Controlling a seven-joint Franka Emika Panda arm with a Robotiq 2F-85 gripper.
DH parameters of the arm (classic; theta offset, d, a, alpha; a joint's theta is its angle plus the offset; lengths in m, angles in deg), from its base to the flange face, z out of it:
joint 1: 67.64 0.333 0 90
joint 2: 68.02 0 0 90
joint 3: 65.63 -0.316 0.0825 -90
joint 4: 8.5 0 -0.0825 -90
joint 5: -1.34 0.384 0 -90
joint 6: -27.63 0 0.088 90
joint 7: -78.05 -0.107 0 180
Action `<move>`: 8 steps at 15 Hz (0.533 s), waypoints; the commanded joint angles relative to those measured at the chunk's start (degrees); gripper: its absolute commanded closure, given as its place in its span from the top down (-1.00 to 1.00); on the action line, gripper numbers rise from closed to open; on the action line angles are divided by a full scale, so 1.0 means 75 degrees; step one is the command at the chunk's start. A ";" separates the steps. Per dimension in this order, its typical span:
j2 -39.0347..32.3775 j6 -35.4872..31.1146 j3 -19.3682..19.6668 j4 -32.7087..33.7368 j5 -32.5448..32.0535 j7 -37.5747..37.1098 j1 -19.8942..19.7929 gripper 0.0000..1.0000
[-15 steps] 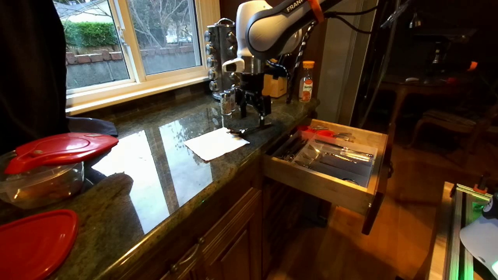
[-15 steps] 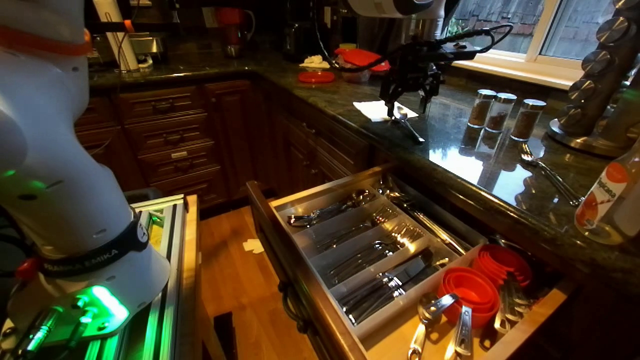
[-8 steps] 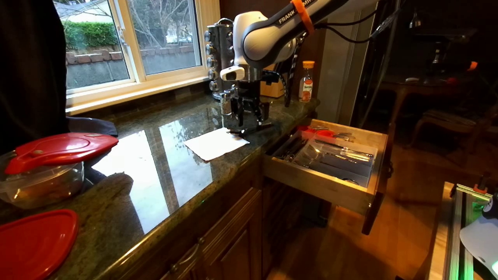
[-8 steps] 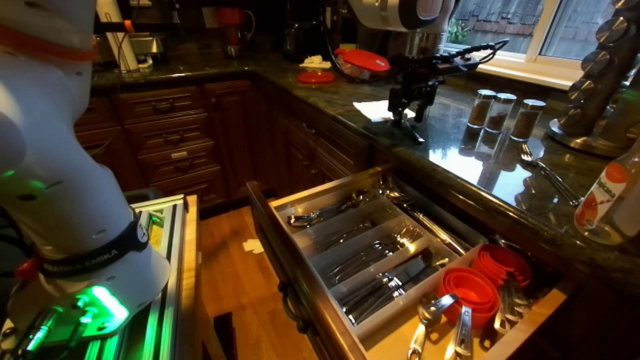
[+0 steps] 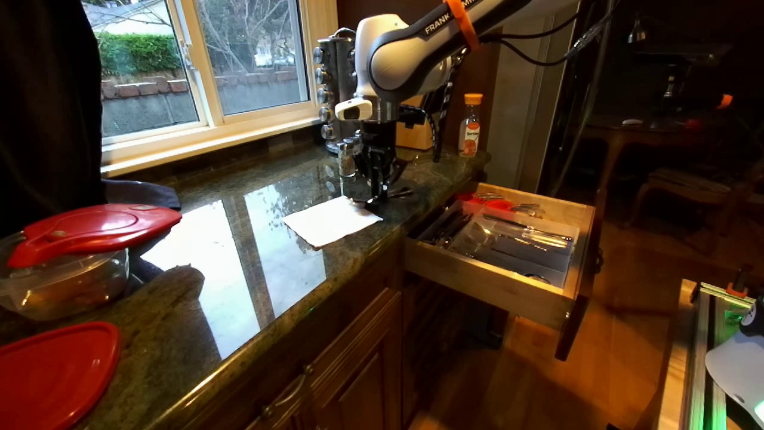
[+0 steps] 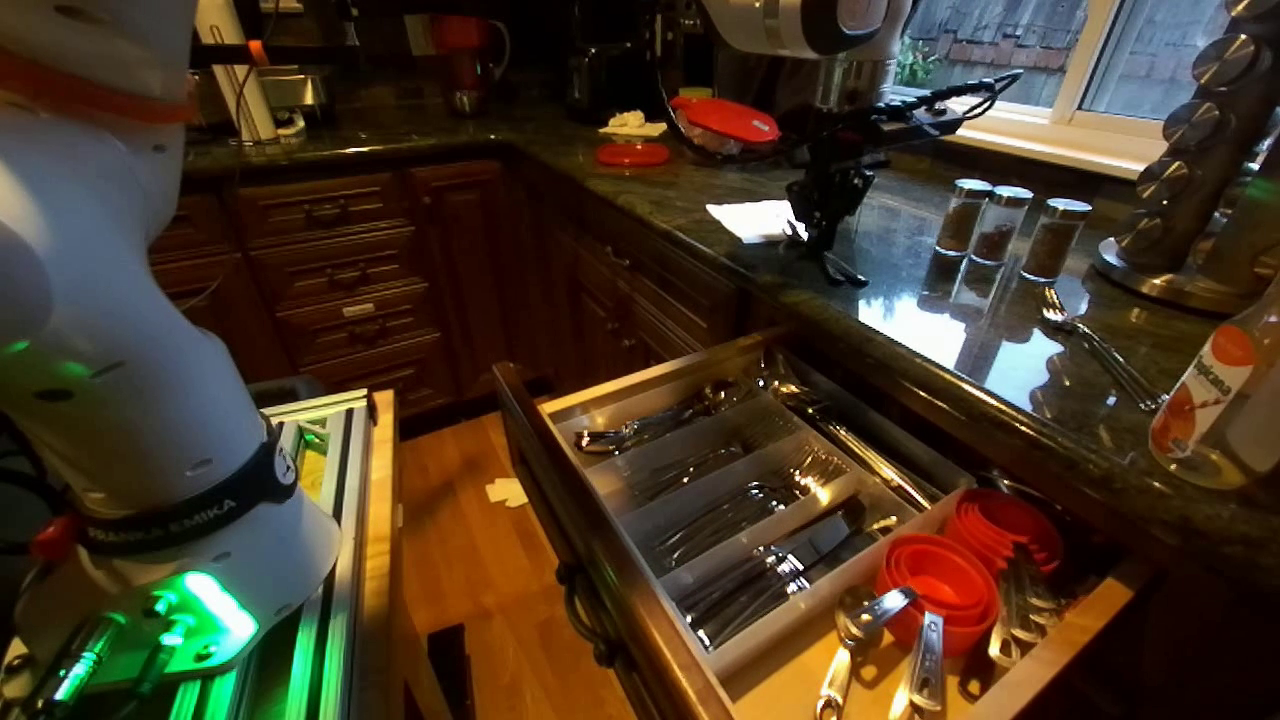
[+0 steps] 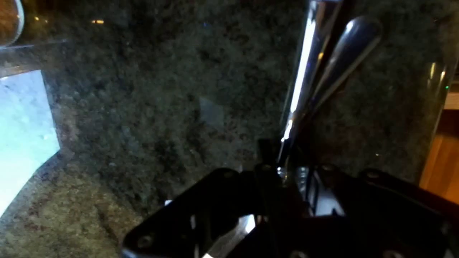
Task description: Put the two spoons into the drawer
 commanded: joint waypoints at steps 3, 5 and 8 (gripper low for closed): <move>0.0335 0.0432 0.0194 0.0359 0.0019 -0.1642 0.0206 -1.00; 0.0527 0.0885 0.0204 0.0546 0.0078 -0.2314 0.0203 -1.00; 0.0687 0.1523 0.0185 0.0820 0.0136 -0.2950 0.0130 -1.00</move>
